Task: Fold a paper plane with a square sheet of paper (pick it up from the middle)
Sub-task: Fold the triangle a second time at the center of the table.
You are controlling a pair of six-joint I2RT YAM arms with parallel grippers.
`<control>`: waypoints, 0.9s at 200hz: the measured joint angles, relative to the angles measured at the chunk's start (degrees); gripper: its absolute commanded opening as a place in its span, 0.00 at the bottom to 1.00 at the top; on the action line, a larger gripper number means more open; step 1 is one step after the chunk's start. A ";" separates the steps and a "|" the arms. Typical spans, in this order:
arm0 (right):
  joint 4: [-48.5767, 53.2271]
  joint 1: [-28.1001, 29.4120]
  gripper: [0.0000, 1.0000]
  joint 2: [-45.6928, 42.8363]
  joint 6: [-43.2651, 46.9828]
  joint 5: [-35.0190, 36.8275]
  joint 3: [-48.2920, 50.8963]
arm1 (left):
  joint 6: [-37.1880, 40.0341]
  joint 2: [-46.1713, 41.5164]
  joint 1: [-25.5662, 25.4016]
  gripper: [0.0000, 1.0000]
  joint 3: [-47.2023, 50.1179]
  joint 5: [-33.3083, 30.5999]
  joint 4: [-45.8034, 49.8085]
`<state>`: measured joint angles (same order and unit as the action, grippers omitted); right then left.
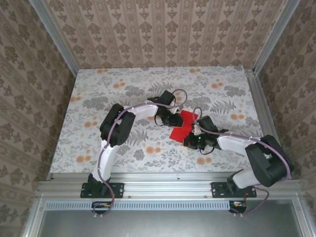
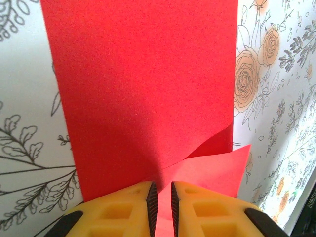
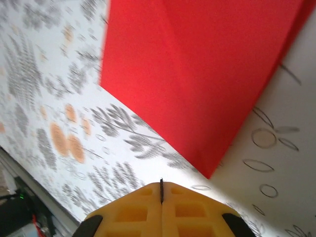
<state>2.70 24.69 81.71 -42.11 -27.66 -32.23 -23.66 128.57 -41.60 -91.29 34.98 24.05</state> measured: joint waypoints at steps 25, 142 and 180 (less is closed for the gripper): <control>-0.90 -1.27 0.01 0.92 -0.39 0.07 -3.89 | 0.02 0.00 0.00 0.21 0.00 0.00 0.02; -3.87 -2.47 0.01 15.87 1.64 0.24 -10.16 | 0.63 0.00 0.11 0.21 0.13 0.44 -0.02; -5.99 -2.27 0.01 15.15 2.73 0.24 -8.37 | 0.85 0.00 0.13 0.21 0.11 0.44 0.00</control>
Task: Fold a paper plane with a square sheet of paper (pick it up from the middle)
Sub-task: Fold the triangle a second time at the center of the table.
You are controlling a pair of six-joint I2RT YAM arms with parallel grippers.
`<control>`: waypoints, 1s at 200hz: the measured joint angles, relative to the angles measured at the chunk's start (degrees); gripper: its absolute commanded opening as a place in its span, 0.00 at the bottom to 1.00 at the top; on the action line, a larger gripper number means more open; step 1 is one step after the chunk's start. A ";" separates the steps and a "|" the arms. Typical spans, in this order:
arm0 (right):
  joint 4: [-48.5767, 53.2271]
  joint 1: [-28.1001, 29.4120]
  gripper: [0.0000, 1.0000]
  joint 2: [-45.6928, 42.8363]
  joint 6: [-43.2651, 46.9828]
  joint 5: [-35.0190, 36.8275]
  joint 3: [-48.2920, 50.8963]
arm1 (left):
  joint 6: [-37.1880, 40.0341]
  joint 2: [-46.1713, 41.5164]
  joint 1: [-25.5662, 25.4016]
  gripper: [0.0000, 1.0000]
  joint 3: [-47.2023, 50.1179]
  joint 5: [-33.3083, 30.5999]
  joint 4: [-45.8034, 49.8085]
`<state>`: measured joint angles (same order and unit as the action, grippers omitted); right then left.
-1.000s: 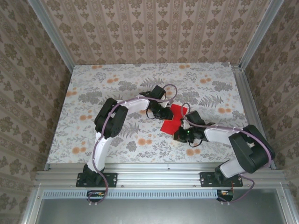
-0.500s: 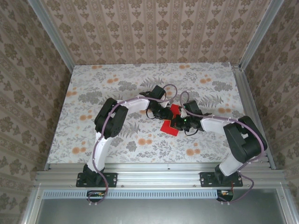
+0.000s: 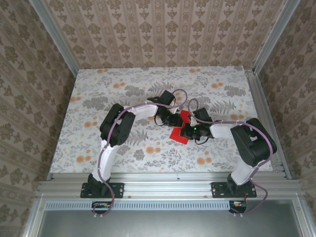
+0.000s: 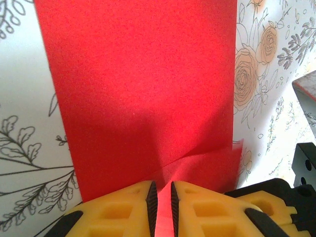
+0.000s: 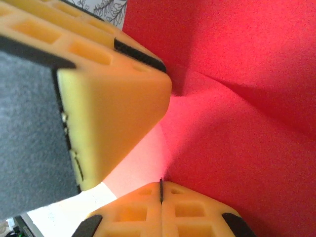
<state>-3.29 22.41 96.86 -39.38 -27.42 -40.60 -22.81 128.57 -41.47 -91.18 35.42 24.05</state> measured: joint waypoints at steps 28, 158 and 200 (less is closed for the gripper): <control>0.04 0.74 0.01 -1.84 0.63 0.57 1.79 | 0.00 0.00 0.00 0.21 0.00 0.00 0.00; 8.61 -1.07 0.01 -13.64 -0.98 -0.07 4.61 | 0.15 -0.02 0.02 0.21 0.00 0.22 0.02; 4.70 -4.50 0.01 -9.31 -1.81 -0.02 0.35 | 0.15 -0.04 0.02 0.21 0.00 0.22 0.04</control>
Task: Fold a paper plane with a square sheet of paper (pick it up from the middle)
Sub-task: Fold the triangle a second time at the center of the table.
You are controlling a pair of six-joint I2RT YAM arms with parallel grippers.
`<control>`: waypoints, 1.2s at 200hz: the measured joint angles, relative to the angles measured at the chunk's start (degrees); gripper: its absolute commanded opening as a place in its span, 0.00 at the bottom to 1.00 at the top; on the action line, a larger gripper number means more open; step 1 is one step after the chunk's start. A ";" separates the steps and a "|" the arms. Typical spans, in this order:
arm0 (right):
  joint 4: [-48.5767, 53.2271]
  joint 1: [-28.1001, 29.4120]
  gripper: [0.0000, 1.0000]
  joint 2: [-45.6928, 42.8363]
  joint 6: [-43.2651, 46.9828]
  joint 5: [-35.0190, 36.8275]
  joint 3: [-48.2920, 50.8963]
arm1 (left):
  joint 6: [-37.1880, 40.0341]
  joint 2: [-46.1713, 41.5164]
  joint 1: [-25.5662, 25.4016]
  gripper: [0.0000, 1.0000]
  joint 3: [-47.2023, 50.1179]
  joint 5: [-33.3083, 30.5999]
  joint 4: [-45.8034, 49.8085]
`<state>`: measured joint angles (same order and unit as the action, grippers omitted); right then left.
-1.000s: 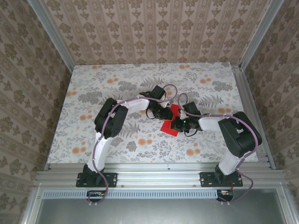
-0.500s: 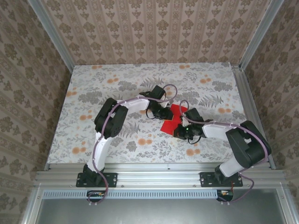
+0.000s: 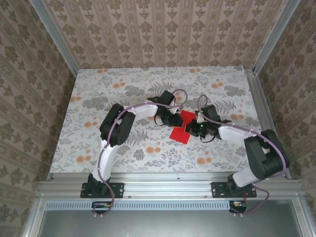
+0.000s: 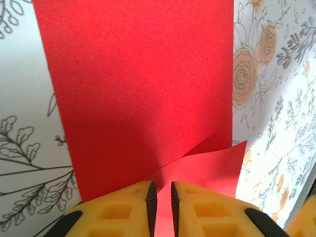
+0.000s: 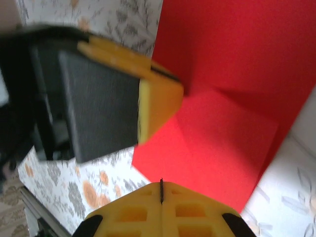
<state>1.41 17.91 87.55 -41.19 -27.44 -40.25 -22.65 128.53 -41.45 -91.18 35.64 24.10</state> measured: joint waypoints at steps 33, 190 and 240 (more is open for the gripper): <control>-1.49 -1.38 0.01 6.16 0.09 0.04 -2.27 | 0.00 0.00 0.00 0.21 0.02 -0.02 0.00; 1.97 -4.09 0.01 8.39 5.49 6.71 -4.07 | 0.02 -0.15 0.02 0.22 0.02 -0.07 0.22; 3.13 -4.26 0.11 3.15 5.27 7.41 -2.82 | -0.04 -0.63 0.17 0.28 -0.15 -0.22 1.70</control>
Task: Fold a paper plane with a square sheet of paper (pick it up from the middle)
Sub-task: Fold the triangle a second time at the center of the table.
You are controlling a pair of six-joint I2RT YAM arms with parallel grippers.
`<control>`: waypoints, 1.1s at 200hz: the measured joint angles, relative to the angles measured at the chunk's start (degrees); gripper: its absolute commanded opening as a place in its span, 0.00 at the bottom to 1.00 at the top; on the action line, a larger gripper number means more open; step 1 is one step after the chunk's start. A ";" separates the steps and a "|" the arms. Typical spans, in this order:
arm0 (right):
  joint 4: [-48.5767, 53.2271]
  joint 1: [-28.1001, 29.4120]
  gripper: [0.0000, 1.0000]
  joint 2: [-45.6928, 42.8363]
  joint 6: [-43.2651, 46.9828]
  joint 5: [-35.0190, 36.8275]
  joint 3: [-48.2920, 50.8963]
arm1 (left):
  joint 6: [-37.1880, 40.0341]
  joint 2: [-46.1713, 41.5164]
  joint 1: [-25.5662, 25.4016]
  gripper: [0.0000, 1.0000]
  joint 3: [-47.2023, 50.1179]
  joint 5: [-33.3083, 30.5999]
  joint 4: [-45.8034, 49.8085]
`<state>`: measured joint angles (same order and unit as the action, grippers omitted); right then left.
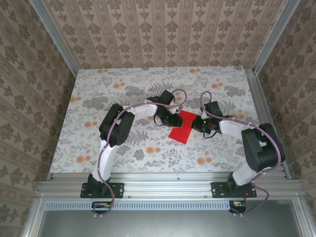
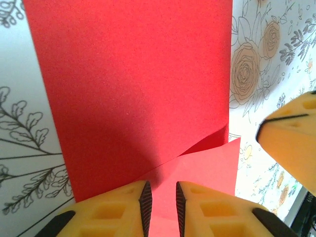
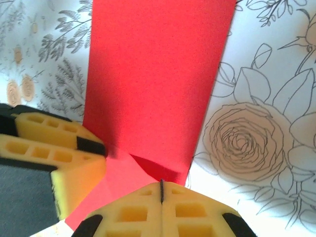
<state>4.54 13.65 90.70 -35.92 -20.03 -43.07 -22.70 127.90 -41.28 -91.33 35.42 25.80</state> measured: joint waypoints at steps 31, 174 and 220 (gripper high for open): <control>-0.61 0.00 0.22 -1.92 -0.59 -1.36 2.60 | -0.72 -0.13 0.00 0.32 -0.31 0.20 0.50; -12.15 0.02 0.32 -0.37 -5.75 -10.27 6.58 | -1.86 -9.09 0.46 0.48 -0.50 -3.80 4.83; -13.22 0.11 0.39 -4.09 -6.19 -10.49 9.86 | -0.79 -14.25 1.42 0.50 4.46 -6.12 5.55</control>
<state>-8.69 13.76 86.61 -42.11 -30.52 -33.21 -23.49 113.65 -39.86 -86.87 29.30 31.35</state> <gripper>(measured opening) 0.372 0.498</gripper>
